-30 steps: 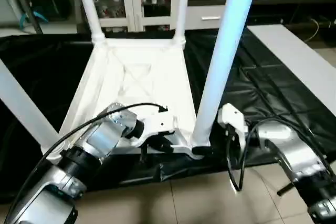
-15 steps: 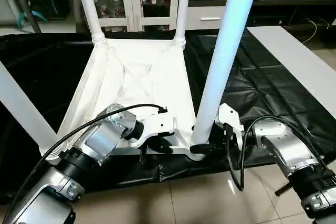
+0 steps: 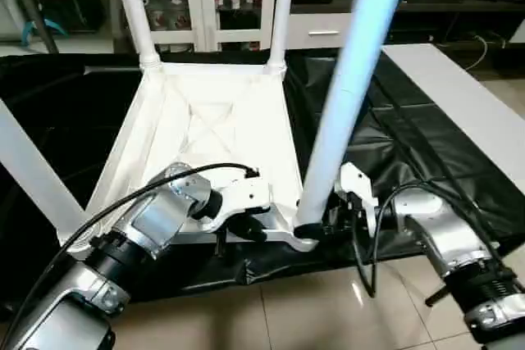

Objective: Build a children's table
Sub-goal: Rotate leg to tighten

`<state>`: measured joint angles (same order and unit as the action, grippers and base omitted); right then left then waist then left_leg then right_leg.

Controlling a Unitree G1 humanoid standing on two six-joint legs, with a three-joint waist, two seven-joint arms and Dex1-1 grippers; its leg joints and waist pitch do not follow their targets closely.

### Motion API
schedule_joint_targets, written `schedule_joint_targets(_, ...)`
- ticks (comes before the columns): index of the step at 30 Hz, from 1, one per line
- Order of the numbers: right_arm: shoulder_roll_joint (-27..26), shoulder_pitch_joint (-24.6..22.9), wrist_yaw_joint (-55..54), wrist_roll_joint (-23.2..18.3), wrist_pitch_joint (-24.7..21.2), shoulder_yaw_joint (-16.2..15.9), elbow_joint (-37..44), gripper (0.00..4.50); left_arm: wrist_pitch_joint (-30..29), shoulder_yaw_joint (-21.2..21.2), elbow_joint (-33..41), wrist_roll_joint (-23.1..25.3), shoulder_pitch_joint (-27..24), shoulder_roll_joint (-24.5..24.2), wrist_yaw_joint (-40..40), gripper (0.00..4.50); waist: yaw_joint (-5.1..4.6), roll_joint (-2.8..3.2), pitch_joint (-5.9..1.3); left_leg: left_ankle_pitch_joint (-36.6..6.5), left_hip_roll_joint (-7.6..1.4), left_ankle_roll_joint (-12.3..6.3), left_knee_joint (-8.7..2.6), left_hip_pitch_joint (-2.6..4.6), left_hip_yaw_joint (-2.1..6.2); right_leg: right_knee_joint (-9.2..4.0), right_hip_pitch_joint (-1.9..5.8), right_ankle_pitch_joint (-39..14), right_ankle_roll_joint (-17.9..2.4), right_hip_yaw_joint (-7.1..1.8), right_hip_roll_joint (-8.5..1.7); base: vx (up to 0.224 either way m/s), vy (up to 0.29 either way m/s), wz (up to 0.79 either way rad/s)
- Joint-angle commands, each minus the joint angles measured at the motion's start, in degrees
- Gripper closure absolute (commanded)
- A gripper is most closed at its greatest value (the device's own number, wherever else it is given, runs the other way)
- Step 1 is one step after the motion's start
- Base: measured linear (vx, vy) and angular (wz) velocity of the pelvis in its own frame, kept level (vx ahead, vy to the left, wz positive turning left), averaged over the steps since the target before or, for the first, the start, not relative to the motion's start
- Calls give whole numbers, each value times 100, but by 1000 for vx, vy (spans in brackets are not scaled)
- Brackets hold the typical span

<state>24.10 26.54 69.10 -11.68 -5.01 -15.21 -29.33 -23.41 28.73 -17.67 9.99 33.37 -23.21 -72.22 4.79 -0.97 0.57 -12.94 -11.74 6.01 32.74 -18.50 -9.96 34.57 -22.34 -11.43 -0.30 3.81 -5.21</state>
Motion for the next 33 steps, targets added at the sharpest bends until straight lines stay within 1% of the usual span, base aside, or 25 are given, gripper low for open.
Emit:
schedule_joint_targets(1, -152, 27, -1024, 115, -134, 385, -404, 216, -77, 332, -745, 249, -308, 297, 527, 450, -14, 13, -93, -1241, -137, -336, -416, -64, 1, -449, 239, -1329, -1378, -222, -285, 0, 0, 0)
schedule_joint_targets(2, -166, 27, -1072, 118, -140, 399, -423, 217, -70, 307, -770, 248, -299, 321, 581, 450, -28, 9, -66, -1446, -130, -276, -431, -49, -2, -490, 223, -1695, -1278, -224, -280, 0, 0, 0)
schedule_joint_targets(3, -230, 30, -1288, 130, -167, 464, -504, 217, -41, 196, -884, 243, -258, 430, 825, 450, -34, 1, -65, -1745, -119, -167, -435, 8, 17, -553, 196, -2312, -1080, -220, -292, -54, -1, 1)
schedule_joint_targets(4, -505, 17, -2107, 147, -341, 690, -698, 218, -10, -90, -1222, 222, -111, 710, 1461, 450, -38, -3, -71, -1792, -112, -98, -451, 8, 44, -580, 189, -2589, -919, -219, -300, -54, -1, 1)
schedule_joint_targets(6, -630, 6, -2483, 177, -390, 770, -762, 224, -42, -212, -1352, 203, -49, 822, 1715, 450, -66, -9, -82, -1826, -103, -57, -473, -25, 81, -603, 203, -2803, -709, -199, -306, -59, 2, -4)
schedule_joint_targets(7, -925, -19, -3384, 300, -467, 932, -910, 228, -24, -393, -1619, 225, 84, 1004, 2220, 450, -91, -6, -71, -1814, -90, -34, -478, -32, 84, -631, 180, -2881, -618, -196, -297, -58, 3, -6)
schedule_joint_targets(8, -932, -19, -3411, 306, -467, 936, -915, 230, -23, -397, -1626, 225, 87, 1008, 2230, 450, -126, -5, -83, -1885, -88, -10, -484, -25, 100, -641, 168, -2954, -559, -182, -297, 0, 0, 0)
schedule_joint_targets(11, -1319, 23, -4913, 548, -488, 1150, -1221, 236, 90, -533, -1920, 275, 255, 1161, 2743, 450, -198, 4, -82, -1951, -70, 18, -499, -67, 126, -665, 169, -3060, -456, -159, -295, 0, 0, 0)
schedule_joint_targets(12, -1396, 40, -5215, 594, -466, 1194, -1292, 238, 133, -568, -1985, 277, 290, 1199, 2845, 450, -217, 10, -82, -2027, -64, 12, -501, -54, 131, -686, 148, -3144, -404, -150, -293, 0, 0, 0)
schedule_joint_targets(13, -1684, 100, -6084, 624, -408, 1396, -1481, 239, 298, -653, -2176, 292, 393, 1311, 3115, 450, -228, 15, -79, -2128, -64, 8, -498, -25, 128, -709, 106, -3185, -382, -152, -289, 0, 0, 0)
schedule_joint_targets(14, -1844, 143, -6519, 616, -376, 1516, -1580, 239, 396, -699, -2294, 299, 456, 1373, 3243, 450, -272, 45, -73, -2216, -43, 49, -496, -15, 126, -733, 69, -3257, -366, -153, -285, 0, 0, 0)
schedule_joint_targets(16, -2180, 253, -7192, 602, -266, 1647, -1755, 241, 555, -750, -2473, 283, 560, 1483, 3372, 450, -297, 51, -84, -2259, -50, 72, -518, -37, 147, -730, 87, -3189, -334, -144, -288, 0, 0, 0)
schedule_joint_targets(17, -2264, 291, -7342, 634, -221, 1639, -1799, 241, 607, -730, -2521, 296, 591, 1500, 3374, 450, -303, 47, -102, -2247, -58, 82, -526, -31, 159, -710, 101, -3091, -347, -140, -290, 0, 0, 0)
schedule_joint_targets(19, -2367, 344, -7475, 667, -99, 1625, -1856, 242, 702, -666, -2580, 341, 629, 1501, 3364, 450, -289, 74, -113, -2102, -88, 68, -555, -55, 145, -665, 134, -2416, -490, -165, -279, 0, 0, 0)
schedule_joint_targets(20, -2473, 411, -7508, 647, 49, 1640, -1885, 243, 824, -615, -2671, 360, 666, 1509, 3364, 450, -291, 20, -107, -2057, -94, 47, -555, -69, 131, -660, 128, -2275, -534, -174, -278, 0, 0, 0)
schedule_joint_targets(21, -2516, 442, -7493, 619, 108, 1656, -1891, 243, 877, -599, -2710, 361, 679, 1514, 3365, 450, -279, 55, -105, -2024, -90, 53, -551, -55, 114, -632, 121, -2076, -631, -194, -275, 0, 0, 0)
schedule_joint_targets(22, -2536, 460, -7464, 594, 136, 1667, -1884, 243, 915, -582, -2733, 368, 685, 1513, 3364, 450, -281, 43, -115, -1946, -98, 41, -547, -61, 102, -600, 137, -1827, -721, -208, -268, 0, 0, 0)
schedule_joint_targets(24, -2527, 457, -7402, 545, 200, 1692, -1808, 243, 1031, -549, -2787, 374, 688, 1500, 3346, 450, -274, 25, -119, -1855, -100, 5, -537, -61, 79, -580, 145, -1595, -816, -219, -261, 0, 0, 0)
schedule_joint_targets(26, -2406, 346, -7212, 577, 493, 1671, -1500, 243, 1281, -518, -2954, 405, 704, 1479, 3337, 450, -250, 37, -119, -1759, -96, -33, -526, -44, 56, -577, 136, -1444, -886, -231, -258, 0, 0, 0)
schedule_joint_targets(27, -2342, 275, -7191, 610, 589, 1662, -1330, 187, 1364, -510, -3004, 414, 713, 1471, 3330, 450, -244, 27, -134, -1600, -95, -54, -514, -55, 46, -550, 162, -1248, -946, -238, -265, 50, -14, 5)
schedule_joint_targets(29, -2230, 133, -7129, 651, 695, 1630, -997, 174, 1467, -516, -3082, 410, 732, 1456, 3320, 450, -203, 24, -168, -1169, -96, -132, -476, -47, 20, -495, 189, -741, -1041, -246, -267, 53, -14, 5)
schedule_joint_targets(30, -2223, 124, -7122, 653, 700, 1627, -976, 172, 1473, -516, -3087, 409, 733, 1455, 3319, 450, -173, 25, -187, -827, -95, -208, -445, -44, 5, -435, 208, -261, -1155, -243, -254, 53, -12, 5)
schedule_joint_targets(31, -2133, -32, -7030, 654, 683, 1615, -605, 165, 1588, -511, -3158, 412, 757, 1429, 3280, 450, -148, 33, -210, -403, -90, -286, -413, -83, 6, -367, 258, 241, -1256, -238, -252, 53, -12, 5)
schedule_joint_targets(32, -2122, -56, -7008, 652, 667, 1610, -552, 153, 1596, -512, -3164, 413, 760, 1426, 3277, 450, -116, 37, -224, -170, -79, -343, -386, -74, -3, -346, 260, 525, -1282, -236, -240, 0, 0, 0)
schedule_joint_targets(33, -2070, -161, -6905, 640, 594, 1587, -312, 140, 1637, -513, -3193, 414, 772, 1412, 3262, 450, -89, 30, -243, 266, -55, -494, -330, -55, -23, -292, 249, 1118, -1391, -238, -213, 58, 8, 4)
